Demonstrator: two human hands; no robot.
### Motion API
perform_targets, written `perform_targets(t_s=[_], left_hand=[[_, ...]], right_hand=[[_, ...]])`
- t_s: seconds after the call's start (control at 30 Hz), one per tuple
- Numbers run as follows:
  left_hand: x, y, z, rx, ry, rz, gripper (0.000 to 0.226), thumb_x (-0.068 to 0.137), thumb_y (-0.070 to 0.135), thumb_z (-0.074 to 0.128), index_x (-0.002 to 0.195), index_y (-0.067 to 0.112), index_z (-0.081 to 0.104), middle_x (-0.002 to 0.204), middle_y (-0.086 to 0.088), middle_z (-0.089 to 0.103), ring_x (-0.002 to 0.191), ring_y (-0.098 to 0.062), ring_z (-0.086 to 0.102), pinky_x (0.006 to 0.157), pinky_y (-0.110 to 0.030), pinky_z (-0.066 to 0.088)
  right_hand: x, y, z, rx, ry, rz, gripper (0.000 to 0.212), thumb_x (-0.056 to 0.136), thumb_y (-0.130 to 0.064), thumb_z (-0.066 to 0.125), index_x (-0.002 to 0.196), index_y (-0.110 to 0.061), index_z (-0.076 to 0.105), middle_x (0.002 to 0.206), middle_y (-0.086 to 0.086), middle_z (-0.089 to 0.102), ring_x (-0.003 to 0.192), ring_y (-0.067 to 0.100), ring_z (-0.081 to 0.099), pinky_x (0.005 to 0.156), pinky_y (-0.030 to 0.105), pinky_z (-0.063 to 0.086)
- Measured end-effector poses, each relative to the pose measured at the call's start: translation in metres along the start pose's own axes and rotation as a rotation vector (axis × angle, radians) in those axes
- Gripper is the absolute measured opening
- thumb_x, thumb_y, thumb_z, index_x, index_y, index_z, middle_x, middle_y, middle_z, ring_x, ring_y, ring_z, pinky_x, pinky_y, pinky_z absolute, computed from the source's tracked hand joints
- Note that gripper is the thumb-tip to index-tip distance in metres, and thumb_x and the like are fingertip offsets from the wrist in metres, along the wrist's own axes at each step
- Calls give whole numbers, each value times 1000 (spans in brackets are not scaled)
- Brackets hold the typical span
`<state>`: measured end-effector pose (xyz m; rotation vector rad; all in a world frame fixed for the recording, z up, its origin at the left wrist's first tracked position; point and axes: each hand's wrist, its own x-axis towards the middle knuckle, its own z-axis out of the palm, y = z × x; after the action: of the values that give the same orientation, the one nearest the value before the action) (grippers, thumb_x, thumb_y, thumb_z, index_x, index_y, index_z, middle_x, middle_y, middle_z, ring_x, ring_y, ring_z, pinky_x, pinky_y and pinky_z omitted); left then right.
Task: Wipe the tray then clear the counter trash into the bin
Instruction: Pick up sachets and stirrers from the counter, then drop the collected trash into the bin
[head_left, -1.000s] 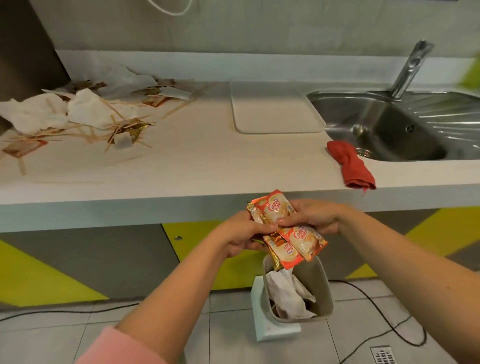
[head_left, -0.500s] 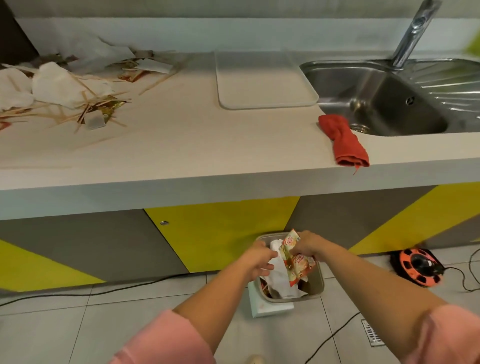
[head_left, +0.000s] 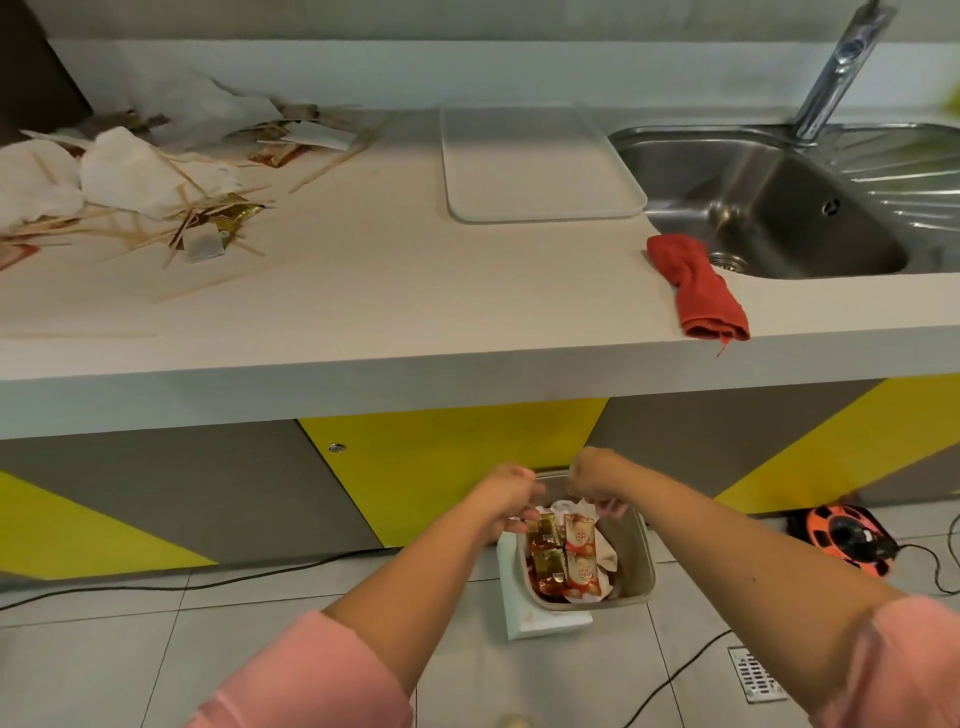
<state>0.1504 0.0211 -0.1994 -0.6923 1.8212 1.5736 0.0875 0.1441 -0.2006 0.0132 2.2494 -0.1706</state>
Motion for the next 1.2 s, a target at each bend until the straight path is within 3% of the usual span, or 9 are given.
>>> perform_targets(t_s=[0.1,0.2,0.3,0.37,0.5,0.67,0.8,1.07,1.2], left_hand=[[-8,8,-11,57,-8,32,15,93,3,44,87,16,48,79,-1,51,58,-11,48,52,-22,39],[-19,19,-26,215,-5,94,24,93,3,42,76,20,47,75,1,52,55,-10,48,50,-22,35],[-36,37,-52,453,9,180,18,90,2,46,92,16,57,86,-5,55,63,-16,51,52,-21,34],[-52,50,-80,570,27,236,34,86,-4,45,109,14,61,90,-9,54,70,-22,49,51,-22,32],[-91,74,-130,692,44,316,45,81,-8,42,107,20,66,93,-8,57,74,-21,47,52,-23,33],[-127,91,-199,620,88,365,36,87,-6,48,114,14,63,101,-1,60,86,-16,57,65,-21,47],[-141,93,-248,545,201,410,32,87,-4,51,109,14,64,102,-3,62,86,-15,59,65,-21,48],[-136,85,-331,445,417,411,19,87,4,54,92,19,64,90,-5,64,69,-11,59,62,-23,46],[-125,81,-365,406,490,380,18,87,3,55,91,17,65,86,-4,63,69,-12,59,59,-21,45]], right_hand=[[-11,-20,-8,-135,-57,-33,32,92,-24,56,111,2,59,87,16,65,62,24,61,51,27,50],[-28,-45,-20,-242,-83,-79,40,95,-26,52,125,-1,52,87,19,63,57,25,59,47,30,50],[-54,-75,-39,-299,-114,-157,49,95,-27,53,138,-9,39,117,21,57,62,29,61,52,33,51],[-70,-99,-52,-346,-118,-204,53,93,-31,56,137,-10,37,126,18,55,67,31,65,53,33,53],[-104,-140,-78,-373,-179,-278,52,95,-24,54,140,-10,30,125,20,53,60,27,60,61,35,54],[-139,-205,-107,-397,-166,-365,39,96,-20,52,130,-4,41,85,13,60,55,23,62,47,23,51],[-148,-253,-119,-402,-16,-499,24,95,-18,52,117,-7,53,73,7,60,56,18,60,48,20,46],[-118,-339,-119,-312,249,-683,22,91,-17,55,110,-12,63,71,1,58,55,12,55,46,20,43],[-98,-371,-119,-265,369,-685,21,90,-18,55,106,-14,67,95,6,64,58,14,52,49,21,45]])
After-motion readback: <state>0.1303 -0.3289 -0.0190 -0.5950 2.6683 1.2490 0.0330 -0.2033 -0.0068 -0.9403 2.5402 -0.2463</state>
